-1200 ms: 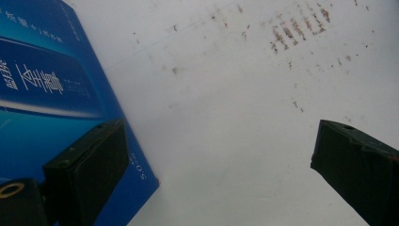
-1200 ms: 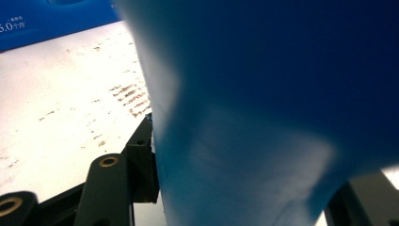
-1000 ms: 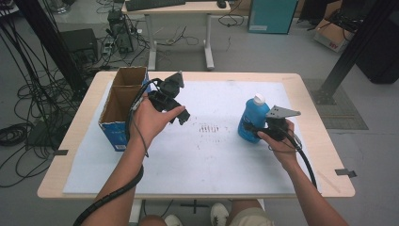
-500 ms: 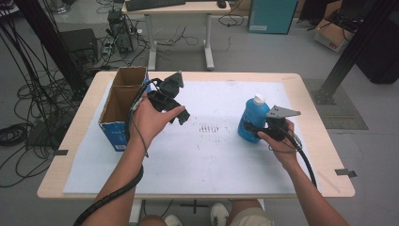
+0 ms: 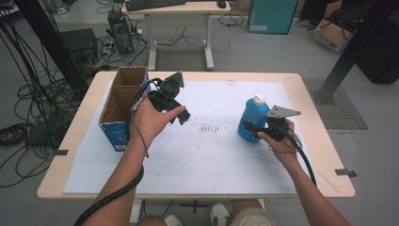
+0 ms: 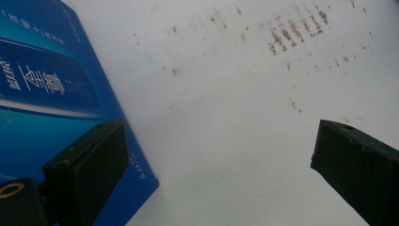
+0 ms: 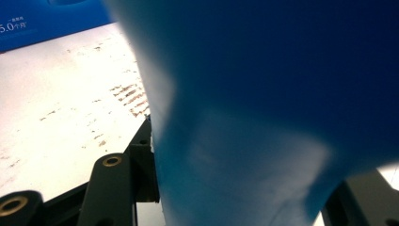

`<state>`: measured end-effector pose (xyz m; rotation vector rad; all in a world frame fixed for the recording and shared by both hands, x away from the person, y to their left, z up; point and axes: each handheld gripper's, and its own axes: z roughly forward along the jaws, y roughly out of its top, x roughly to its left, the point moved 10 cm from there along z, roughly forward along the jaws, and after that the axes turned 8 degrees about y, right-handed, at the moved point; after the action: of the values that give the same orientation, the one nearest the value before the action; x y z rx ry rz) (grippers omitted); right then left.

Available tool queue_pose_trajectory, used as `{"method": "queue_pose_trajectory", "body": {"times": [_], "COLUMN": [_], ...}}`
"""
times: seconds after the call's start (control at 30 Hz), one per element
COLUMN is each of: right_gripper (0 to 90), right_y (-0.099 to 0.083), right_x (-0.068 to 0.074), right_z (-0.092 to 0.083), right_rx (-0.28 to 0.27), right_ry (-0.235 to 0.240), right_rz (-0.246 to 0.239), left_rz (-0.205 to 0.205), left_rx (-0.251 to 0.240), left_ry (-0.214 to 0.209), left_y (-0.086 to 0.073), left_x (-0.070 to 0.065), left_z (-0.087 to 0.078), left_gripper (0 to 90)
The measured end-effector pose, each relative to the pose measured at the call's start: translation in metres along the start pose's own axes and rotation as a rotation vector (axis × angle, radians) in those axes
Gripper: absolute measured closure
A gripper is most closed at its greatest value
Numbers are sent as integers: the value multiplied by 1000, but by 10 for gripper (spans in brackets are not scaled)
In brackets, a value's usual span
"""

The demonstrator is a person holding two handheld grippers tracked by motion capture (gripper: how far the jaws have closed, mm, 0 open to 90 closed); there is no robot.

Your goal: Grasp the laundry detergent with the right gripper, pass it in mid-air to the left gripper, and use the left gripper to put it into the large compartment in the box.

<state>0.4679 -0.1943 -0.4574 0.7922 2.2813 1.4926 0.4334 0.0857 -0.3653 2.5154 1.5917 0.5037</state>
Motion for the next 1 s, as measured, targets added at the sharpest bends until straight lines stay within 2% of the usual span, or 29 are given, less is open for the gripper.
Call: {"method": "queue_pose_trajectory", "body": {"times": [1.0], "right_gripper": [436], "right_y": [0], "right_x": [0], "right_z": [0], "right_rx": [5], "right_ry": [0], "right_rz": [3], "left_rz": [3], "left_rx": [-10], "left_ry": [2], "left_y": [4], "left_x": [-1], "left_z": [-2], "left_gripper": [49]}}
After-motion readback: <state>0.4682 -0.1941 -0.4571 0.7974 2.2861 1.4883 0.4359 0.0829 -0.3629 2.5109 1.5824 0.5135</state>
